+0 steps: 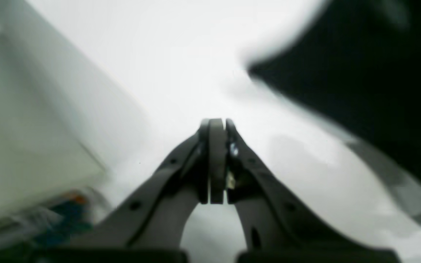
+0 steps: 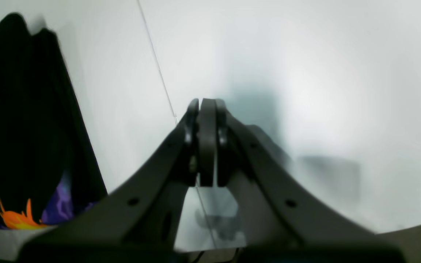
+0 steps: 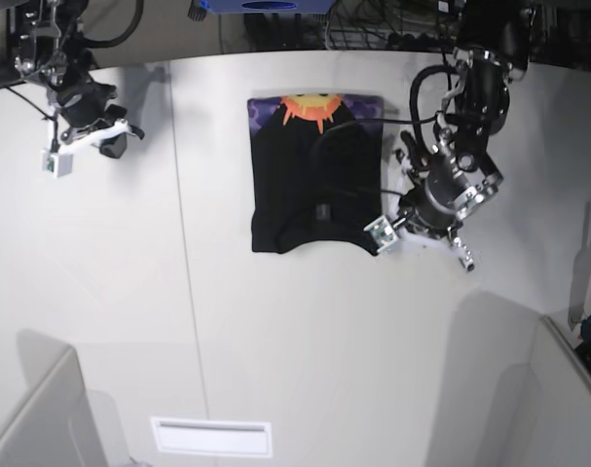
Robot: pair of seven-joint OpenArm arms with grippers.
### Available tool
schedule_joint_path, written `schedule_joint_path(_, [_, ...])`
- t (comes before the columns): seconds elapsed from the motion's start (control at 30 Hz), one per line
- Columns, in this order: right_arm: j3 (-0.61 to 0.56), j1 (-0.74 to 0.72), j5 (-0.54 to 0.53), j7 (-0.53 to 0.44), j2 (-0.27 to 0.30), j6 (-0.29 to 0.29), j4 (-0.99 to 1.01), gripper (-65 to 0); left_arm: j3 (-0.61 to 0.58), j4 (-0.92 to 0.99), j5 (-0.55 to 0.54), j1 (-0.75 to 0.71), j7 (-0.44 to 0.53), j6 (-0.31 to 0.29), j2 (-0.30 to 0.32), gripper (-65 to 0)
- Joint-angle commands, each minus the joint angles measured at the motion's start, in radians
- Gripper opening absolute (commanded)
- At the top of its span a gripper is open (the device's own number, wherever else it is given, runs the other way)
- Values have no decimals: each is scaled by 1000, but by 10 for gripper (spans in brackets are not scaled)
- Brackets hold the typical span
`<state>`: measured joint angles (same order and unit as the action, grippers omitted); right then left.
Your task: Fold the T-shirt properly
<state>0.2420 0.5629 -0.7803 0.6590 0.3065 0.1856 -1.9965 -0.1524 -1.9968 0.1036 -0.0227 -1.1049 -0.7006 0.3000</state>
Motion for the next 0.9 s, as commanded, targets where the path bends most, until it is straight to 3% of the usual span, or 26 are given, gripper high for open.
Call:
schedule_joint_path(0.0, [23,24,2,-11,26,-5,-17,-650,38,-17,-5,-50,78,2,26,-650])
schedule_joint_path(0.1, [43,78,2,-14,36,-28,-16,-650,152,-17,5,-271,340,2,67,-650])
schedule_joint_path(0.2, [125,196,2,-83,35,-159,-24,-650,322,-17,-5,-523,647,2,74,-650])
schedule_joint_path(0.27, [194,288,2,-124,30,-226,-24,-650,435,-15,-6,-665,802,2,67,-650])
schedule_joint_path(0.37, [265,406,2,-137,18,-291,-24,-650,549,-3,-26,-823,926,2,35,-650])
schedule_joint_path(0.43, [282,487,3,-135,16,-338,-24,-650,621,-2,-97,-925,978,2,8,-650])
schedule_joint_path(0.57, [205,630,25,-133,20,-410,-17,-650,698,27,-224,-1080,1008,2,-26,-650])
schedule_joint_path(0.67, [56,639,262,-140,16,-413,26,-650,683,130,-216,-1121,1046,2,-57,-650])
schedule_joint_path(0.77, [-119,521,529,-138,-8,-415,187,-650,643,317,-169,-1092,1152,2,-121,-650])
schedule_joint_path(0.87, [-244,403,664,-143,-46,-418,409,-650,569,588,-80,-998,1278,2,-152,-650])
